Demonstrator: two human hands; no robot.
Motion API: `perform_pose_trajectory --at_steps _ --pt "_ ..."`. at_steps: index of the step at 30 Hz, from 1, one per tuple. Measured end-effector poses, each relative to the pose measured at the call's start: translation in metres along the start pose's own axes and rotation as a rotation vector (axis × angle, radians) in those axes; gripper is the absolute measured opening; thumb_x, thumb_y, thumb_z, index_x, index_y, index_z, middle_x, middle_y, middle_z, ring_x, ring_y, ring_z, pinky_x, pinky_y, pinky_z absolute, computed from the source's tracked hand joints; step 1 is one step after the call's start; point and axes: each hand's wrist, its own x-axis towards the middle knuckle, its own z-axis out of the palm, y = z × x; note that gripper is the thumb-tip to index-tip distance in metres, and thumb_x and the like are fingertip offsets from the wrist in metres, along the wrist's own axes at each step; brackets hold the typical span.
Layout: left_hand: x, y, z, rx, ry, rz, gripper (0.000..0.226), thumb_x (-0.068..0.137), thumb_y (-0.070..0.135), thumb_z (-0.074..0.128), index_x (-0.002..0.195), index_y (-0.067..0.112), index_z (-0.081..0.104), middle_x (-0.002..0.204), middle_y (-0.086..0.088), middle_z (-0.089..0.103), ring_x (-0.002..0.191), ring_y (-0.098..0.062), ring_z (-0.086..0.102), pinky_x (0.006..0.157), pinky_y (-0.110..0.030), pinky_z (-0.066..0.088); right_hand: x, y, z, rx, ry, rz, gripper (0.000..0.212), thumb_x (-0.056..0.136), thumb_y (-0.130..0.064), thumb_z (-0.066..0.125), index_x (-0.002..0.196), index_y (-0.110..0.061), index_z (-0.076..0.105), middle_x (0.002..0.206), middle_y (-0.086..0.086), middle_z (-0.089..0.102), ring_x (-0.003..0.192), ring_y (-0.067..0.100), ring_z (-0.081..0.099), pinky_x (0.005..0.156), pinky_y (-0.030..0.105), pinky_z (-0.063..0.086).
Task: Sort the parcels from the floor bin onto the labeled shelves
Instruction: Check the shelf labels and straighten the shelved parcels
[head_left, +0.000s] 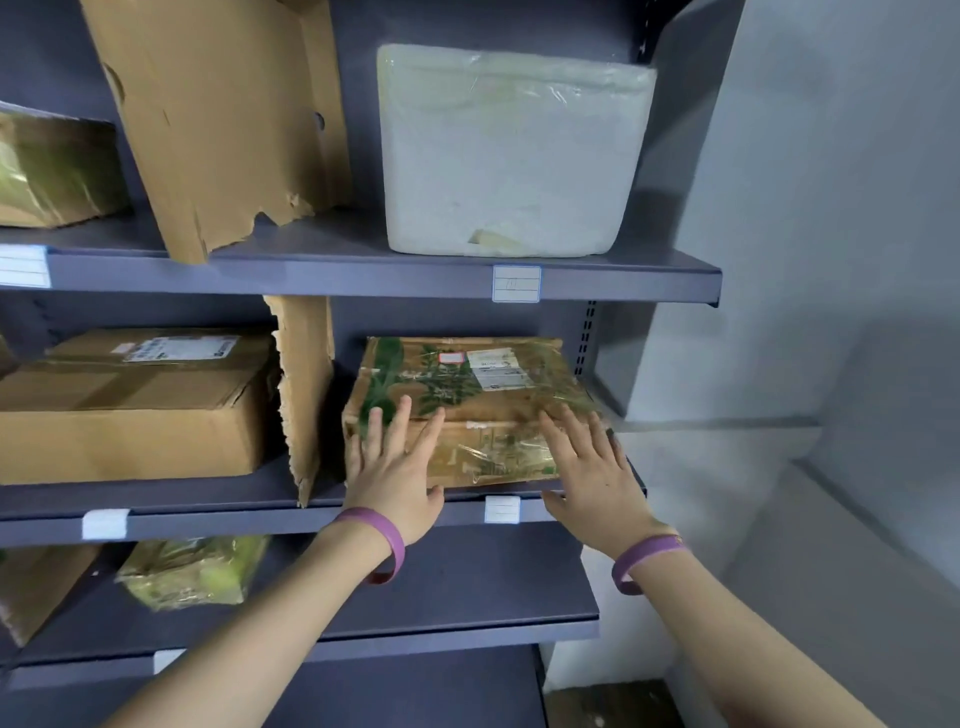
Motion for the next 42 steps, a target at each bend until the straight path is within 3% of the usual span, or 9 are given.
perform_pose_trajectory --at_steps 6,26,33,35,42 --pt "0.013 -0.007 0.015 0.047 -0.034 -0.056 0.088 0.091 0.034 0.047 0.143 0.044 -0.022 0.153 0.005 -0.031 0.141 -0.028 -0.028 0.117 -0.049 -0.006 0.015 0.014 0.016 -0.020 -0.063 0.041 0.088 0.091 -0.027 0.054 0.154 -0.027 -0.007 0.163 0.002 -0.007 0.148 0.040 -0.002 0.121 0.051 0.013" --pt "0.055 -0.017 0.035 0.125 0.102 -0.031 0.087 0.089 0.027 0.048 0.145 0.042 -0.016 0.159 0.002 -0.015 0.145 -0.030 -0.015 0.118 -0.045 -0.002 0.060 0.013 0.031 -0.027 -0.099 0.070 0.084 0.091 -0.026 0.052 0.155 -0.025 -0.004 0.163 0.003 -0.002 0.147 0.042 -0.002 0.117 0.056 0.021" --pt "0.052 -0.017 0.026 0.094 0.040 -0.044 0.087 0.091 0.033 0.046 0.143 0.042 -0.023 0.153 0.002 -0.032 0.143 -0.027 -0.024 0.117 -0.045 -0.010 0.052 0.015 0.024 -0.012 -0.143 0.053 0.087 0.092 -0.029 0.052 0.154 -0.029 -0.010 0.162 0.003 -0.013 0.148 0.042 -0.009 0.119 0.057 0.014" --pt "0.048 -0.014 0.017 0.050 0.055 -0.031 0.084 0.091 0.033 0.046 0.145 0.042 -0.018 0.154 0.004 -0.030 0.143 -0.023 -0.022 0.117 -0.044 -0.010 0.046 0.010 0.016 0.031 -0.109 0.033 0.085 0.092 -0.030 0.053 0.154 -0.030 -0.006 0.163 0.002 -0.011 0.148 0.040 -0.006 0.119 0.055 0.014" --pt "0.013 0.017 -0.040 -0.147 0.192 0.208 0.075 0.092 0.032 0.046 0.147 0.046 -0.004 0.157 0.018 -0.010 0.145 -0.009 -0.011 0.119 -0.039 -0.002 0.026 -0.022 -0.045 0.164 0.217 -0.232 0.068 0.090 -0.018 0.053 0.151 -0.024 0.024 0.157 -0.001 0.025 0.145 0.026 0.023 0.118 0.038 0.025"
